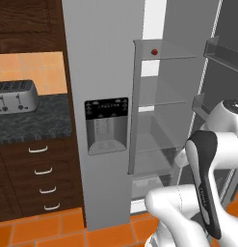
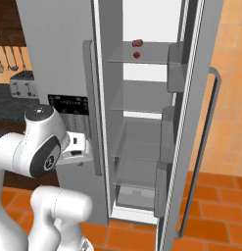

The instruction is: Take the strawberry from the fridge and place it on top of the pancake, located on the dining counter.

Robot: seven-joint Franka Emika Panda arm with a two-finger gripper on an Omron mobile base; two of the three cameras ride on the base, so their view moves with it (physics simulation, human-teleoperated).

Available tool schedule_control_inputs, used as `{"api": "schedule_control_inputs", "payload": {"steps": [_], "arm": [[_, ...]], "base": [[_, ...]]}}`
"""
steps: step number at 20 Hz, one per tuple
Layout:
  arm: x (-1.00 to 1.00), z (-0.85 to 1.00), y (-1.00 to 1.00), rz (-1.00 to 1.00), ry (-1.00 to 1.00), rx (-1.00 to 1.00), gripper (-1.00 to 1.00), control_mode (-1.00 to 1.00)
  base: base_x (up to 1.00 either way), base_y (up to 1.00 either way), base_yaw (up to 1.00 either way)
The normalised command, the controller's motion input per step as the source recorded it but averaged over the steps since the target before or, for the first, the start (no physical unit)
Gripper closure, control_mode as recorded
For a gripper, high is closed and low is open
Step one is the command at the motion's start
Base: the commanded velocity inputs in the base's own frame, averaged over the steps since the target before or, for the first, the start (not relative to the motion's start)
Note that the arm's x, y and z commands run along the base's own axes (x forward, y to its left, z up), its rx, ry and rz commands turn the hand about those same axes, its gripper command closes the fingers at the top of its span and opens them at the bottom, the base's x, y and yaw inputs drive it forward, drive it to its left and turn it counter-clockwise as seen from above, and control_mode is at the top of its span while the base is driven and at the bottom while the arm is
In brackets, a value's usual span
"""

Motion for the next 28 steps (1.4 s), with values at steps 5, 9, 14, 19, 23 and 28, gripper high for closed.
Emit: {"api": "schedule_control_inputs", "payload": {"steps": [5, 9, 14, 19, 23, 28], "arm": [[0.00, 0.00, 0.00, 0.00, 0.00, 0.00, -1.00, -1.00], [0.00, 0.00, 0.00, 0.00, 0.00, 0.00, -1.00, 1.00], [0.00, 0.00, 0.00, 0.00, 0.00, 0.00, -1.00, 1.00], [0.00, 0.00, 0.00, 0.00, 0.00, 0.00, -1.00, 1.00], [0.00, 0.00, 0.00, 0.00, 0.00, 0.00, -1.00, 1.00], [0.00, 0.00, 0.00, 0.00, 0.00, 0.00, -1.00, 1.00]], "base": [[0.00, 0.00, 0.00], [-0.18, 0.00, -0.12], [-0.20, -0.14, -0.52], [0.61, 0.04, -0.10], [0.82, 0.00, 0.00], [0.48, 0.00, 0.02]]}}
